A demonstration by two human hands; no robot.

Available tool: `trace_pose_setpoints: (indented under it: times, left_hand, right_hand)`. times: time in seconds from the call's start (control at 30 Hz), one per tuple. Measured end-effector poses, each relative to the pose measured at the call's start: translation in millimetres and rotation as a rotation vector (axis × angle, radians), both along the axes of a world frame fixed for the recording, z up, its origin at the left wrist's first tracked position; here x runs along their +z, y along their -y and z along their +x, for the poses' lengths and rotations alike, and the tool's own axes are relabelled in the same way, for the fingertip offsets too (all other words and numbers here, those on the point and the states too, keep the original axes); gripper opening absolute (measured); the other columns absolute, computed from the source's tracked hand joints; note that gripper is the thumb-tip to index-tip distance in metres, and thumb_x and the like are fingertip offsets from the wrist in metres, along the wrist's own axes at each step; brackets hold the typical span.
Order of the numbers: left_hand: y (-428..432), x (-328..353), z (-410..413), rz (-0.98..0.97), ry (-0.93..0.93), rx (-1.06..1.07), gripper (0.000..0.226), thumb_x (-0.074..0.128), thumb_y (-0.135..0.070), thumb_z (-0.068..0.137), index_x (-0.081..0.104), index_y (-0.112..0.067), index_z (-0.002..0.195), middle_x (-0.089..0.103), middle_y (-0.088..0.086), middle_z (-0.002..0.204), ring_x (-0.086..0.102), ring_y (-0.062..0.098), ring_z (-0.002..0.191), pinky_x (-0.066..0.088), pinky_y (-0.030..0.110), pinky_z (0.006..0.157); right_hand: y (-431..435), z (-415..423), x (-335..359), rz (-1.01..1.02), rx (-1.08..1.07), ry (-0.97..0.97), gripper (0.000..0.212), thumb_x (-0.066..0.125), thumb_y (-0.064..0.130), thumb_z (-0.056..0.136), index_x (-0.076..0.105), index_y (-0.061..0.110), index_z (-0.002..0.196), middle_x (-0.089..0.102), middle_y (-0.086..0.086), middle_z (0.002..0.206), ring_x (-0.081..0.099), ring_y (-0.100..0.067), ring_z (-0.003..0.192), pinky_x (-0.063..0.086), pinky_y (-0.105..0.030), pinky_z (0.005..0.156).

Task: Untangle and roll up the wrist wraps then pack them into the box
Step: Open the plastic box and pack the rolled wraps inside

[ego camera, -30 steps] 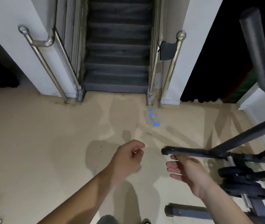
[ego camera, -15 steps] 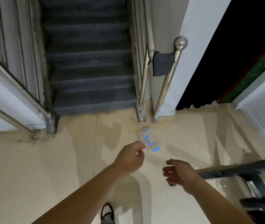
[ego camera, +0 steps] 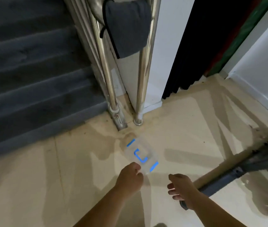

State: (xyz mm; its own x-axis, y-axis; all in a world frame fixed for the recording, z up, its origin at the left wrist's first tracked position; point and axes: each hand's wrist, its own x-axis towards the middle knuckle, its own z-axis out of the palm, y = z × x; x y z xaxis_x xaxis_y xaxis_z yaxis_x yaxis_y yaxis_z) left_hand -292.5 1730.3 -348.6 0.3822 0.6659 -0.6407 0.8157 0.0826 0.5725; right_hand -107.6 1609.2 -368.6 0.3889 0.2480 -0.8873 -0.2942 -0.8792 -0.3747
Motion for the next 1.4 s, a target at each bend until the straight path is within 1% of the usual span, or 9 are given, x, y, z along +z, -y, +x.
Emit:
trace_pose_setpoints:
  times: [0.17,0.3,0.5,0.73,0.9,1.07,1.13,1.27,1.4]
  left_hand:
    - [-43,-194,31,-0.026,0.019,-0.016,0.034,0.055,-0.018,0.099,0.061,-0.021,0.133,0.062,-0.006,0.135,0.061,0.015,0.121,0.042,0.021,0.094]
    - [-65,-308,36,-0.021,0.059,-0.028,0.033,0.059,-0.018,0.098,0.062,-0.018,0.131,0.066,-0.001,0.129,0.066,0.02,0.111,0.05,0.026,0.093]
    - [-79,-353,20,0.004,0.071,0.004,0.044,0.061,-0.027,0.088,0.064,-0.017,0.131,0.065,0.003,0.13,0.067,0.022,0.116,0.051,0.029,0.098]
    - [-49,-196,6,0.027,0.004,-0.133,0.035,0.057,-0.024,0.102,0.06,-0.022,0.137,0.06,-0.002,0.139,0.065,0.017,0.118,0.048,0.028,0.102]
    - [7,-13,20,0.092,0.043,-0.148,0.043,0.042,-0.039,0.11,0.055,-0.015,0.143,0.057,0.006,0.145,0.054,0.024,0.132,0.042,0.033,0.105]
    - [69,149,29,0.226,0.088,-0.22,0.059,0.044,-0.046,0.108,0.041,-0.013,0.156,0.047,0.009,0.157,0.047,0.033,0.141,0.042,0.043,0.109]
    - [102,197,34,0.164,0.133,-0.341,0.05,0.044,-0.049,0.108,0.051,-0.02,0.147,0.061,0.004,0.139,0.059,0.029,0.125,0.046,0.038,0.095]
    - [196,272,27,0.114,0.172,-0.573,0.037,0.052,-0.048,0.104,0.056,-0.019,0.081,0.058,0.001,0.078,0.055,0.02,0.068,0.048,0.038,0.066]
    - [343,314,23,0.12,0.175,-0.789,0.042,0.054,-0.052,0.102,0.047,-0.021,0.075,0.055,-0.001,0.074,0.051,0.017,0.064,0.039,0.032,0.057]
  right_hand:
    - [-45,10,-194,-0.05,-0.155,-0.01,0.019,0.059,0.024,0.1,0.053,0.012,0.087,0.049,-0.011,0.079,0.041,-0.024,0.063,0.032,-0.027,0.058]
    - [-88,4,-312,-0.023,-0.257,-0.021,0.043,0.068,0.046,0.097,0.056,0.007,0.086,0.056,-0.011,0.087,0.058,-0.03,0.084,0.05,-0.04,0.071]
    - [-100,-13,-379,0.097,-0.489,-0.044,0.044,0.072,0.045,0.096,0.059,0.005,0.106,0.062,-0.015,0.098,0.065,-0.033,0.085,0.061,-0.046,0.076]
    - [-44,-15,-190,0.098,-0.478,0.175,0.046,0.074,0.053,0.089,0.063,0.009,0.092,0.055,-0.014,0.098,0.052,-0.024,0.07,0.042,-0.035,0.065]
    - [41,-26,19,0.129,-0.7,0.066,0.079,0.078,0.083,0.062,0.071,0.02,0.109,0.075,-0.009,0.108,0.073,-0.03,0.101,0.061,-0.048,0.091]
    - [159,-61,200,0.185,-0.845,0.02,0.073,0.07,0.078,0.075,0.078,0.014,0.11,0.082,-0.006,0.101,0.078,-0.028,0.098,0.064,-0.045,0.081]
    - [214,-80,255,0.213,-0.891,0.045,0.076,0.067,0.08,0.073,0.078,0.014,0.111,0.082,-0.004,0.102,0.078,-0.026,0.099,0.064,-0.046,0.087]
    - [334,-135,329,0.178,-1.054,0.112,0.073,0.064,0.082,0.077,0.077,0.017,0.107,0.082,-0.005,0.102,0.079,-0.026,0.096,0.065,-0.044,0.082]
    - [468,-193,350,0.09,-1.344,0.252,0.065,0.058,0.071,0.092,0.062,0.008,0.109,0.072,-0.017,0.108,0.071,-0.031,0.092,0.059,-0.043,0.077]
